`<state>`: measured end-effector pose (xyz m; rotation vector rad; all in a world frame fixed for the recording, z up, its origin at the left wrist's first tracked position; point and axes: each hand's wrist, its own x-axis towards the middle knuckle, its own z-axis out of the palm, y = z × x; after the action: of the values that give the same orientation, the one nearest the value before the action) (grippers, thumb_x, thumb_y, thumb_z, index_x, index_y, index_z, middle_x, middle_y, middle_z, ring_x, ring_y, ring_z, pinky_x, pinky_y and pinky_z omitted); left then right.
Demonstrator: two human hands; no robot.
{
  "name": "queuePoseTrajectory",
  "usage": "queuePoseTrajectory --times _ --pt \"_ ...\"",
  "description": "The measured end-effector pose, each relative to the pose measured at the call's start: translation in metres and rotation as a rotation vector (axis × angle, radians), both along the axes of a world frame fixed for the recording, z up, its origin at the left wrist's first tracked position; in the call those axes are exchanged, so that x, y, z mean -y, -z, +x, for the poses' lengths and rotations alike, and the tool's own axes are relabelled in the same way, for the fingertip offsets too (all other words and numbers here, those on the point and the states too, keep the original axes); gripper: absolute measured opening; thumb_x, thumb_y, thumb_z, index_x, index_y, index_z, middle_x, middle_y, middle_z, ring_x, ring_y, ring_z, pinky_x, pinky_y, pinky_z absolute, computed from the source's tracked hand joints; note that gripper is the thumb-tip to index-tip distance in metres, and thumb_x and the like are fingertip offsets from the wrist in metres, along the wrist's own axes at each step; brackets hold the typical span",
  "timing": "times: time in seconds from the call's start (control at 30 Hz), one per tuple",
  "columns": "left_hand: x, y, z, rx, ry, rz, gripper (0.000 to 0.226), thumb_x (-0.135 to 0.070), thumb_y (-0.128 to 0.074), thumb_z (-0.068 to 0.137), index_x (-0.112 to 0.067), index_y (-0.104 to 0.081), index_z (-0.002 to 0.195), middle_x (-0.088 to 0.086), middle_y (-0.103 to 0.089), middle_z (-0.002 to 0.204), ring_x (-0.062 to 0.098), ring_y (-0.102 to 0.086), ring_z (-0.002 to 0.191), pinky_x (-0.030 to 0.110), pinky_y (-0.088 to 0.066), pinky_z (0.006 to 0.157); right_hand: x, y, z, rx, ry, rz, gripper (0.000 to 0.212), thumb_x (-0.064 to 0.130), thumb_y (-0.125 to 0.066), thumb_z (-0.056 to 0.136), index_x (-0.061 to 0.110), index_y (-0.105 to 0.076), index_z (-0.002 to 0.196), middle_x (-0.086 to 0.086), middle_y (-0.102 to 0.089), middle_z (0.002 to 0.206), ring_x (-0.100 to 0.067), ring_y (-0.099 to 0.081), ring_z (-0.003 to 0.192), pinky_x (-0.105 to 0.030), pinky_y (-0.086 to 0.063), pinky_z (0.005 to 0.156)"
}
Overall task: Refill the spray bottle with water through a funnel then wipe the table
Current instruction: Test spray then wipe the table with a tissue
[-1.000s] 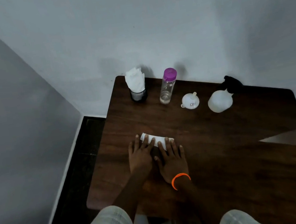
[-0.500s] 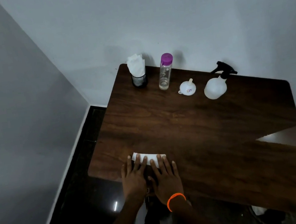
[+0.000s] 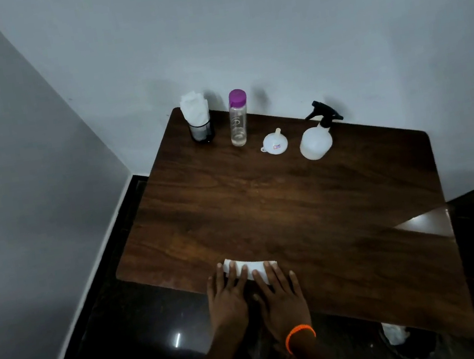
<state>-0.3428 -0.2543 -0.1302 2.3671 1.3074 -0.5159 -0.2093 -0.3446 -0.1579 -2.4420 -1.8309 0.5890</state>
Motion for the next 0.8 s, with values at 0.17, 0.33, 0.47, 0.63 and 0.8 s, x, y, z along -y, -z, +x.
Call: queuePoseTrajectory --times 0.17,0.33,0.47,0.63,0.8 --pt "-0.041 -0.013 0.05 -0.026 -0.035 -0.02 0.07 -0.058 -0.033 0.099 -0.039 -0.006 0.16 -0.004 0.003 0.171 0.031 0.013 0.156 0.051 -0.001 0.125 -0.037 0.002 0.036 0.008 0.052 -0.011 0.062 0.051 -0.041 0.1 0.038 -0.026 0.158 -0.002 -0.028 0.166 -0.021 -0.021 0.155 -0.05 -0.012 0.121" --pt "-0.096 -0.021 0.089 0.017 -0.044 -0.033 0.07 -0.055 -0.037 0.097 -0.04 -0.012 0.16 -0.005 -0.004 0.171 0.03 0.01 0.157 0.051 -0.001 0.126 -0.088 0.011 0.068 0.013 0.103 0.008 0.062 0.054 -0.039 0.1 0.038 -0.025 0.158 -0.003 -0.026 0.167 -0.021 -0.019 0.155 -0.051 -0.011 0.121" --pt "-0.143 -0.02 0.115 0.04 -0.018 -0.017 0.07 -0.055 -0.039 0.098 -0.04 -0.011 0.16 -0.006 -0.002 0.171 0.029 0.012 0.157 0.051 0.0 0.126 -0.131 0.015 0.091 0.03 0.135 0.048 0.061 0.055 -0.036 0.101 0.04 -0.02 0.158 -0.001 -0.021 0.168 -0.02 -0.014 0.156 -0.05 -0.008 0.122" --pt "-0.197 -0.014 0.15 0.062 0.016 0.018 0.069 -0.052 -0.041 0.099 -0.04 -0.012 0.16 -0.006 -0.004 0.171 0.03 0.011 0.157 0.051 0.0 0.126 -0.183 0.021 0.122 0.034 0.193 0.088 0.059 0.056 -0.033 0.102 0.04 -0.023 0.158 -0.002 -0.019 0.169 -0.022 -0.013 0.157 -0.05 -0.006 0.124" --pt "-0.233 0.0 0.186 0.108 0.03 0.054 0.061 -0.048 -0.037 0.102 -0.041 -0.018 0.159 -0.004 -0.008 0.171 0.031 0.005 0.157 0.052 -0.003 0.125 -0.221 0.019 0.157 0.052 0.218 0.08 0.06 0.056 -0.026 0.103 0.04 -0.016 0.16 -0.001 -0.011 0.17 -0.02 -0.005 0.158 -0.047 0.003 0.124"
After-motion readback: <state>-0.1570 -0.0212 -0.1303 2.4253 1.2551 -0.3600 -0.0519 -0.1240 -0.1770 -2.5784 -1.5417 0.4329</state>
